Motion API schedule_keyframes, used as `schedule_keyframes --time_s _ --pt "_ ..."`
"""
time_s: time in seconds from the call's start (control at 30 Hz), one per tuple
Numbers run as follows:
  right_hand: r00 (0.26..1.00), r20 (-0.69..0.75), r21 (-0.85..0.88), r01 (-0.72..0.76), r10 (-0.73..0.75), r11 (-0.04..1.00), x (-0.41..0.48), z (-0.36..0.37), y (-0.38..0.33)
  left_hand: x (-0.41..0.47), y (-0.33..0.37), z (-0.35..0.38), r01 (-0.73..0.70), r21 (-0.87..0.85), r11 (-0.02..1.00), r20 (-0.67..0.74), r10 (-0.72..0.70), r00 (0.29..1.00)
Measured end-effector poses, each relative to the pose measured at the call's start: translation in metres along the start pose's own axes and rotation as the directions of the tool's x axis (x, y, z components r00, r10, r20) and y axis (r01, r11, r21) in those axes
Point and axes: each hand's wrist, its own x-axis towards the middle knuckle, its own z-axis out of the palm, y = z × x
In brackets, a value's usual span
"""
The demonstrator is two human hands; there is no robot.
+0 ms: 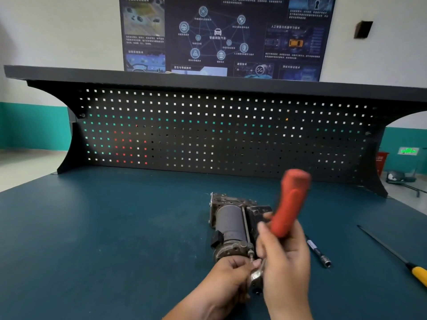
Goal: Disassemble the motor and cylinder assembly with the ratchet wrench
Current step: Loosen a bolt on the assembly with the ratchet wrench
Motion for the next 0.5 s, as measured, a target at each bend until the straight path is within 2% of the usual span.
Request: schedule_keyframes --time_s 0.07,0.13,0.23,0.3,0.4,0.5 --pt "0.994 -0.103 0.176 -0.015 0.034 0.984 0.005 -0.005 -0.003 -0.001 0.004 0.005 0.017 -0.042 0.999 0.014 -0.017 1.0" --pt "0.976 -0.206 0.269 -0.017 0.074 0.963 0.01 -0.006 -0.007 -0.006 0.009 0.008 0.039 -0.033 0.999 0.004 -0.039 0.999" --pt "0.933 -0.339 0.318 -0.005 0.119 0.948 0.012 -0.006 -0.009 -0.006 0.011 0.007 0.063 -0.074 0.995 0.011 -0.062 0.998" --pt "0.925 -0.366 0.311 0.017 0.103 0.95 0.012 -0.005 -0.009 -0.007 0.012 0.008 0.079 -0.094 0.992 0.025 -0.077 0.997" --pt "0.964 -0.265 0.251 0.058 0.011 0.966 0.009 -0.002 -0.006 -0.008 0.014 0.008 0.074 -0.123 0.99 0.049 -0.068 0.996" --pt "0.994 0.011 0.044 0.105 -0.105 0.994 0.0 0.001 -0.002 -0.01 0.013 0.009 0.09 -0.097 0.991 0.089 -0.081 0.993"
